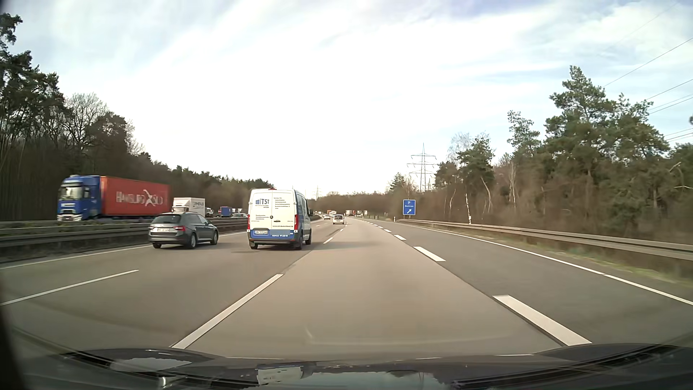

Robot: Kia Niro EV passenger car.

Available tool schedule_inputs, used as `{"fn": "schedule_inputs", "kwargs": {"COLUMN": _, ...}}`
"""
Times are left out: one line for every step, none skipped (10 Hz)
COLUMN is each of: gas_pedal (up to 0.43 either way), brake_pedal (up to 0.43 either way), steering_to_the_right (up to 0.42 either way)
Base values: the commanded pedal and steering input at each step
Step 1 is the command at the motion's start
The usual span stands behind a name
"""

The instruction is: Follow the waypoints while adhering to traffic rules and regulations

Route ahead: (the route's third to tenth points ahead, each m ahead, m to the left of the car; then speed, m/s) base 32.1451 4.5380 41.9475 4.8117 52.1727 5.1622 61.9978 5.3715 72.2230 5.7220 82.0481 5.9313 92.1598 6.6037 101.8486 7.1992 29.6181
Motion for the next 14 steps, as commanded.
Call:
{"fn": "schedule_inputs", "kwargs": {"gas_pedal": 0.169, "brake_pedal": 0.0, "steering_to_the_right": -0.005}}
{"fn": "schedule_inputs", "kwargs": {"gas_pedal": 0.169, "brake_pedal": 0.0, "steering_to_the_right": -0.005}}
{"fn": "schedule_inputs", "kwargs": {"gas_pedal": 0.169, "brake_pedal": 0.0, "steering_to_the_right": -0.005}}
{"fn": "schedule_inputs", "kwargs": {"gas_pedal": 0.169, "brake_pedal": 0.0, "steering_to_the_right": -0.005}}
{"fn": "schedule_inputs", "kwargs": {"gas_pedal": 0.169, "brake_pedal": 0.0, "steering_to_the_right": -0.005}}
{"fn": "schedule_inputs", "kwargs": {"gas_pedal": 0.169, "brake_pedal": 0.0, "steering_to_the_right": -0.005}}
{"fn": "schedule_inputs", "kwargs": {"gas_pedal": 0.169, "brake_pedal": 0.0, "steering_to_the_right": -0.005}}
{"fn": "schedule_inputs", "kwargs": {"gas_pedal": 0.169, "brake_pedal": 0.0, "steering_to_the_right": -0.005}}
{"fn": "schedule_inputs", "kwargs": {"gas_pedal": 0.169, "brake_pedal": 0.0, "steering_to_the_right": -0.005}}
{"fn": "schedule_inputs", "kwargs": {"gas_pedal": 0.169, "brake_pedal": 0.0, "steering_to_the_right": -0.005}}
{"fn": "schedule_inputs", "kwargs": {"gas_pedal": 0.169, "brake_pedal": 0.0, "steering_to_the_right": -0.005}}
{"fn": "schedule_inputs", "kwargs": {"gas_pedal": 0.169, "brake_pedal": 0.0, "steering_to_the_right": -0.005}}
{"fn": "schedule_inputs", "kwargs": {"gas_pedal": 0.169, "brake_pedal": 0.0, "steering_to_the_right": -0.005}}
{"fn": "schedule_inputs", "kwargs": {"gas_pedal": 0.169, "brake_pedal": 0.0, "steering_to_the_right": -0.006}}
